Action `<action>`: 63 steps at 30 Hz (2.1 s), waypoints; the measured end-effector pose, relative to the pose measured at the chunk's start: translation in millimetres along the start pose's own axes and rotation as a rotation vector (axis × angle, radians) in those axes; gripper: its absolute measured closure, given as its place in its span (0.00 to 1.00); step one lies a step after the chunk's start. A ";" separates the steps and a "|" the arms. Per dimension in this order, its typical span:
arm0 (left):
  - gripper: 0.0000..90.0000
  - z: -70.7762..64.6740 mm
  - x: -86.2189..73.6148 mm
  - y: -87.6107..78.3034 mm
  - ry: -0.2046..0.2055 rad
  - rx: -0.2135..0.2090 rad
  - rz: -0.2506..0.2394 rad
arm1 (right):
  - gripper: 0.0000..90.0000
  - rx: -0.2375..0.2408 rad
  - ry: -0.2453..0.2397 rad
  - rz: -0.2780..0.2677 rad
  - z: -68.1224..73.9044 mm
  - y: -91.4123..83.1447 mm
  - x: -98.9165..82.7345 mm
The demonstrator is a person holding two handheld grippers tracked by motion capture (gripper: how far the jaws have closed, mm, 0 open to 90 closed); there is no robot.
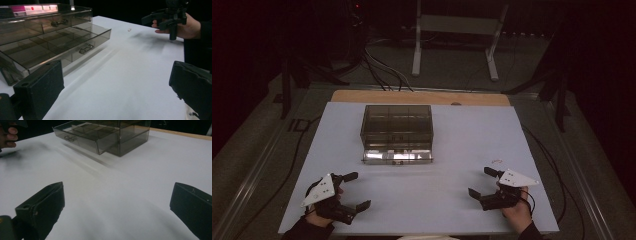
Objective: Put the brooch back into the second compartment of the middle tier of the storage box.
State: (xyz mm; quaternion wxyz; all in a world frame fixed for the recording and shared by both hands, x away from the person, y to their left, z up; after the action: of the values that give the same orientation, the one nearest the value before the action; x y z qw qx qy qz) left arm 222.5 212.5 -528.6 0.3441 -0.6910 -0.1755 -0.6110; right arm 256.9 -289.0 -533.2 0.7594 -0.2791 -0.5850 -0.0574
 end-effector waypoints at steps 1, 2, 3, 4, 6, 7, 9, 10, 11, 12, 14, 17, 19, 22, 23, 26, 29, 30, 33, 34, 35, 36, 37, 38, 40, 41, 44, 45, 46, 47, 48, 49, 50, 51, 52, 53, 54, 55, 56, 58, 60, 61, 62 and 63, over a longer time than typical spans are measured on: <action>0.01 0.3 0.2 0.3 -0.001 0.001 0.003 | 0.00 0.000 0.000 0.000 0.0 0.0 0.0; 0.01 0.3 0.2 0.3 -0.001 0.001 0.003 | 0.00 0.000 0.000 0.000 0.0 0.0 0.0; 0.01 0.9 0.3 0.7 -0.009 -0.013 0.005 | 0.00 0.012 -0.002 0.011 0.4 1.6 -0.4; 0.01 0.9 0.3 0.7 -0.009 -0.013 0.005 | 0.00 0.015 -0.006 0.013 1.0 2.6 -0.3; 0.01 0.9 0.4 1.8 -0.009 -0.039 0.018 | 0.00 0.020 -0.013 0.021 1.8 3.5 -0.2; 0.01 0.4 0.3 2.6 -0.005 -0.045 0.020 | 0.00 0.021 -0.022 0.033 2.7 4.4 -0.2; 0.01 -0.1 -0.8 3.5 -0.002 -0.051 0.031 | 0.00 0.029 -0.027 0.045 3.7 5.8 0.2; 0.01 -0.4 -1.4 3.6 0.001 -0.048 0.032 | 0.00 0.031 -0.024 0.049 4.0 6.4 0.5; 0.01 -0.4 -1.0 3.1 0.005 -0.040 0.034 | 0.00 0.040 -0.025 0.052 4.9 7.1 1.0; 0.01 -0.4 -1.0 3.1 0.005 -0.040 0.034 | 0.00 0.040 -0.025 0.052 4.9 7.1 1.0; 0.01 -0.5 -0.5 1.9 0.001 -0.031 0.031 | 0.00 0.047 -0.033 0.061 7.5 7.8 2.8; 0.01 -0.9 -0.1 1.9 0.006 -0.030 0.034 | 0.00 0.081 -0.030 0.080 11.1 9.3 4.0; 0.01 -1.4 -0.4 2.3 0.003 -0.034 0.034 | 0.00 0.096 -0.042 0.100 14.6 10.4 4.9; 0.01 -1.9 0.4 2.7 0.008 -0.032 0.033 | 0.00 0.118 -0.049 0.114 20.5 11.6 8.4; 0.01 -1.9 0.8 2.6 0.008 -0.032 0.029 | 0.00 0.125 -0.053 0.118 22.4 11.6 9.7; 0.01 -1.0 0.0 3.2 0.003 -0.029 0.032 | 0.00 0.137 -0.063 0.118 26.7 11.4 14.3; 0.01 -0.4 0.0 3.3 0.003 -0.030 0.032 | 0.00 0.144 -0.076 0.112 30.8 9.6 20.4; 0.01 -0.2 0.0 3.1 0.001 -0.030 0.030 | 0.00 0.152 -0.076 0.105 31.8 8.8 22.7; 0.01 0.5 0.2 1.9 -0.002 -0.022 0.028 | 0.00 0.162 -0.084 0.089 34.2 7.4 29.8; 0.01 0.8 0.4 1.3 -0.003 -0.022 0.024 | 0.00 0.163 -0.087 0.082 34.6 7.2 31.8; 0.01 1.1 0.4 0.9 -0.002 -0.019 0.020 | 0.00 0.165 -0.086 0.076 35.2 7.1 34.4; 0.01 1.2 0.3 0.8 -0.004 -0.019 0.020 | 0.00 0.167 -0.091 0.070 35.6 7.0 36.8; 0.01 1.1 0.2 1.1 -0.005 -0.020 0.022 | 0.00 0.168 -0.091 0.065 36.0 6.9 38.9; 0.01 0.8 0.3 1.6 -0.004 -0.021 0.023 | 0.00 0.168 -0.090 0.060 36.0 6.7 41.0; 0.01 0.2 0.5 2.2 -0.002 -0.025 0.022 | 0.00 0.166 -0.098 0.055 35.4 6.6 44.7; 0.01 0.1 0.2 2.5 -0.001 -0.024 0.025 | 0.00 0.157 -0.106 0.056 34.7 6.6 46.5; 0.01 0.5 -0.2 2.6 -0.002 -0.022 0.029 | 0.00 0.146 -0.111 0.050 31.8 5.0 52.1; 0.01 0.5 0.0 2.6 -0.003 -0.022 0.026 | 0.00 0.140 -0.116 0.046 30.8 4.3 54.2; 0.01 0.9 -0.1 2.5 -0.005 -0.021 0.025 | 0.00 0.137 -0.116 0.041 29.7 3.7 56.2; 0.01 1.2 -0.3 2.4 -0.007 -0.019 0.025 | 0.00 0.129 -0.121 0.041 28.5 3.0 58.2; 0.01 1.3 -0.4 2.3 -0.006 -0.017 0.026 | 0.00 0.119 -0.122 0.037 27.3 2.3 60.3; 0.01 1.1 -0.2 2.2 -0.006 -0.016 0.026 | 0.00 0.112 -0.123 0.032 25.8 1.4 62.5; 0.01 0.9 0.2 2.1 -0.006 -0.018 0.023 | 0.00 0.106 -0.121 0.027 24.4 0.5 64.5; 0.01 0.9 0.4 2.0 -0.006 -0.018 0.020 | 0.00 0.098 -0.122 0.024 22.8 -0.4 66.4; 0.01 0.9 0.1 2.0 -0.007 -0.017 0.021 | 0.00 0.089 -0.117 0.019 20.5 -1.3 68.3; 0.01 1.0 -0.3 2.2 -0.007 -0.016 0.022 | 0.00 0.081 -0.108 0.013 17.9 -2.5 70.2; 0.01 1.2 -0.6 2.4 -0.004 -0.015 0.026 | 0.00 0.071 -0.095 -0.001 15.1 -3.7 71.9; 0.01 1.3 -0.6 2.5 -0.003 -0.017 0.027 | 0.00 0.068 -0.085 -0.008 12.7 -5.3 73.6; 0.01 1.3 -0.5 2.4 -0.004 -0.018 0.025 | 0.00 0.060 -0.084 -0.013 10.6 -6.6 75.0; 0.01 1.4 -0.4 2.1 -0.008 -0.014 0.022 | 0.00 0.038 -0.087 -0.015 6.2 -8.9 77.6; 0.01 1.2 0.0 1.9 -0.007 -0.014 0.021 | 0.00 0.028 -0.079 -0.019 1.6 -10.5 80.0; 0.01 1.2 0.3 1.8 -0.004 -0.017 0.017 | 0.00 0.018 -0.078 -0.023 -0.6 -11.1 81.0; 0.01 1.2 0.3 1.8 -0.005 -0.017 0.017 | 0.00 0.016 -0.075 -0.025 -3.1 -11.4 82.2; 0.01 1.2 0.3 1.8 -0.005 -0.017 0.017 | 0.00 0.016 -0.075 -0.025 -3.1 -11.4 82.2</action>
State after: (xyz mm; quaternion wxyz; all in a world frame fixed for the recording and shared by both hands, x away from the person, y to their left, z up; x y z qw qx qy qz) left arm 224.6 212.0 -528.8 0.3429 -0.6971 -0.1651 -0.6077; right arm 280.3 -280.5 -454.0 0.7384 -0.2678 -0.6168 -0.0519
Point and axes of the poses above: each handheld gripper's, and its own axes: y roughly forward along the jaws, x roughly out of its top, z roughly to its left, the point moved 1 cm from there along y, roughly forward along the jaws, and after that the axes turned 12 degrees about x, right-handed, at the moved point
